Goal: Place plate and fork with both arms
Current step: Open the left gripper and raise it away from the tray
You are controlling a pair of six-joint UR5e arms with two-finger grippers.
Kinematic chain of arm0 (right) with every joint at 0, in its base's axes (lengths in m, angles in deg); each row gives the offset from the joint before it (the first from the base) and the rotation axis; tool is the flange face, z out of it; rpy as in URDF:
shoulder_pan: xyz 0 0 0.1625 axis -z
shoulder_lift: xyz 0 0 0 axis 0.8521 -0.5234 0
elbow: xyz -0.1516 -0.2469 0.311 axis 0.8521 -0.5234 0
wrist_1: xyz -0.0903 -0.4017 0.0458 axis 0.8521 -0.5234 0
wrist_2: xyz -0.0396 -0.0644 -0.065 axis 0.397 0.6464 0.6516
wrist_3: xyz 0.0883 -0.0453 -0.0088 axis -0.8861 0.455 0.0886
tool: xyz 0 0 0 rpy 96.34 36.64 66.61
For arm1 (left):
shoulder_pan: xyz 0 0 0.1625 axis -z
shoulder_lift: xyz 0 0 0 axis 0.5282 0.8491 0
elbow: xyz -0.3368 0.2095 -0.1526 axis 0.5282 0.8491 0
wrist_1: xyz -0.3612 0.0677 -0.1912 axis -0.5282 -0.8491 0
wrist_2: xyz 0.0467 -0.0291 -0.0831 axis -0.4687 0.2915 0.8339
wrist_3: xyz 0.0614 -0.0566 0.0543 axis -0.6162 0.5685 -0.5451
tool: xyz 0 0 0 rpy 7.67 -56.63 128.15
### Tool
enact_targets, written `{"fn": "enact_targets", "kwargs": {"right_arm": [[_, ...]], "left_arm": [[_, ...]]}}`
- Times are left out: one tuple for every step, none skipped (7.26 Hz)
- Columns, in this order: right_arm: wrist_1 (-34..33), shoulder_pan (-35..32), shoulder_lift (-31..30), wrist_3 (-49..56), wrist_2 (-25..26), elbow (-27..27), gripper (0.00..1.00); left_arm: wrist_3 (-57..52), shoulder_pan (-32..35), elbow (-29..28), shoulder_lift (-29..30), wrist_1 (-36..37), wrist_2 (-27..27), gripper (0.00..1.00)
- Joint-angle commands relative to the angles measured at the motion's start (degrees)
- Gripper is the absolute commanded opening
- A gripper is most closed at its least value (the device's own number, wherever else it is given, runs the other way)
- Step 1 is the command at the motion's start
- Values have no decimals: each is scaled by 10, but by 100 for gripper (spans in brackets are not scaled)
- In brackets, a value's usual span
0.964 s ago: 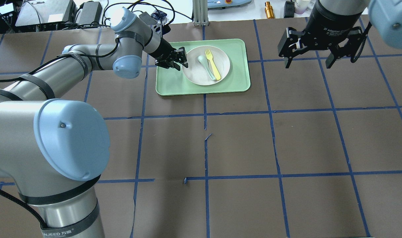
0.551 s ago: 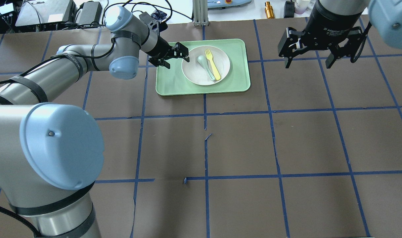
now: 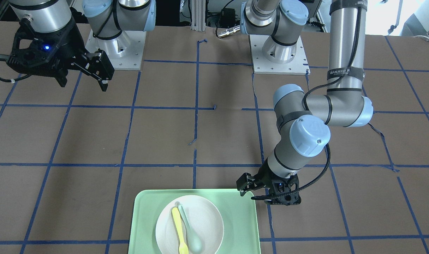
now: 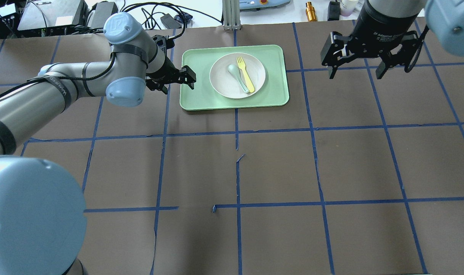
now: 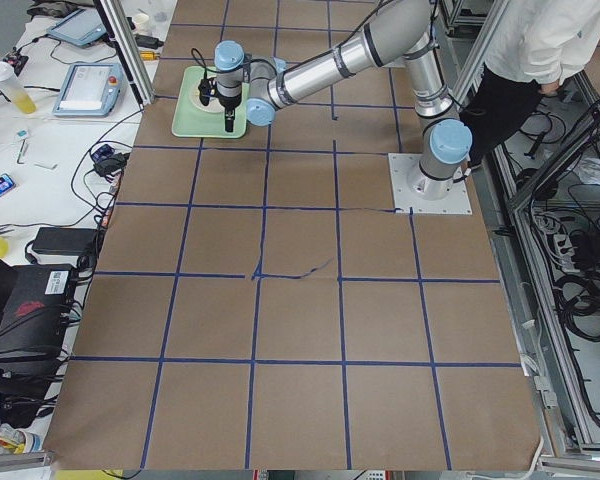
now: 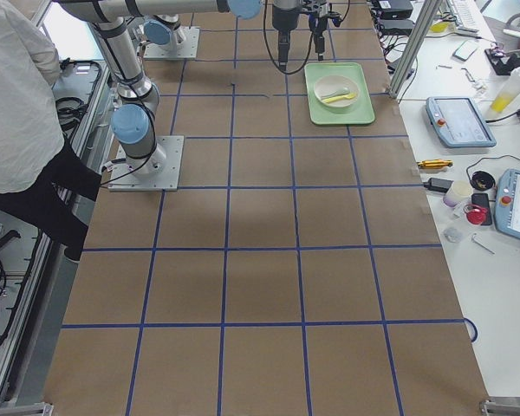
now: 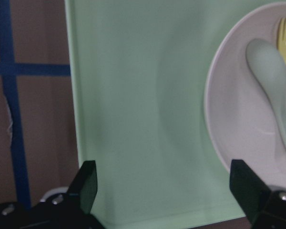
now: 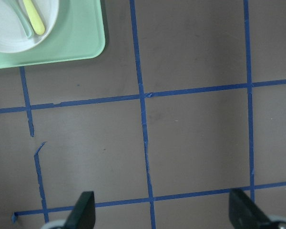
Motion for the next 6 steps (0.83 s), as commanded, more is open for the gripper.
{"fn": "enact_targets", "kwargs": {"right_arm": [[0, 0, -1, 0, -1, 0, 100], [0, 0, -1, 0, -1, 0, 100], [0, 0, -2, 0, 0, 1, 100], [0, 0, -1, 0, 0, 0, 100], [0, 0, 0, 0, 0, 0, 100], [0, 0, -1, 0, 0, 0, 100]], "left_arm": [[-7, 1, 12, -96, -128, -39, 100], [-7, 2, -12, -134, -198, -50, 100], [-8, 2, -50, -165, -265, -50, 100], [-8, 2, -97, -192, -350, -51, 100], [-8, 7, -93, -220, -364, -65, 100], [-6, 9, -66, -236, -360, -75, 100]]}}
